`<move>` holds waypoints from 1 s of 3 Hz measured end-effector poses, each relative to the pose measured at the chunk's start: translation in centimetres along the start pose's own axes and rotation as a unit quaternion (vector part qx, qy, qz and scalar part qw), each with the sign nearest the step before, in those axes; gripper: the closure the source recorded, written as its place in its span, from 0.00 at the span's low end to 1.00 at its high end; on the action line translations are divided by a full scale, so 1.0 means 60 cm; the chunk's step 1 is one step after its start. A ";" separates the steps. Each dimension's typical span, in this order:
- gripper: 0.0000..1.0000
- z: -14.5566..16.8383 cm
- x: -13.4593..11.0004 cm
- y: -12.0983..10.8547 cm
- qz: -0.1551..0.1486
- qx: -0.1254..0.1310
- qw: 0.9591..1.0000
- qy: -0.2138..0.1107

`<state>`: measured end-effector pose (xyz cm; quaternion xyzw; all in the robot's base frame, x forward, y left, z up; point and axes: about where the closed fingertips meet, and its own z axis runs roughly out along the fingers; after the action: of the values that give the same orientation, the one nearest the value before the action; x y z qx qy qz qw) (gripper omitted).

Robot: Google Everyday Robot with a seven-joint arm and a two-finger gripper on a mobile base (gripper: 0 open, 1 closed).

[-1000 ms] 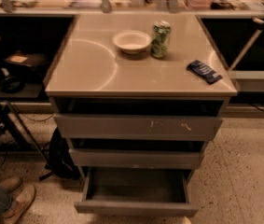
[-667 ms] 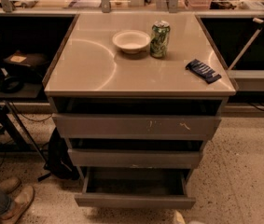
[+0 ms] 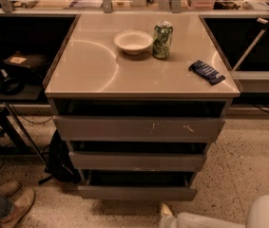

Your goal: Close bottom drawer

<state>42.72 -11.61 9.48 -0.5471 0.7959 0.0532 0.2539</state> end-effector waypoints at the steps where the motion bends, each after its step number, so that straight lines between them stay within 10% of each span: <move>1: 0.00 -0.015 0.019 -0.045 0.015 0.015 1.000 -0.019; 3: 0.00 -0.040 0.005 -0.190 0.024 0.039 0.998 -0.046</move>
Offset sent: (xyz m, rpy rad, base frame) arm 0.1510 -0.0849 0.0680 0.1377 -0.1672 -0.0743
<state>52.06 -17.23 13.63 -0.5144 0.7976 0.0533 0.3105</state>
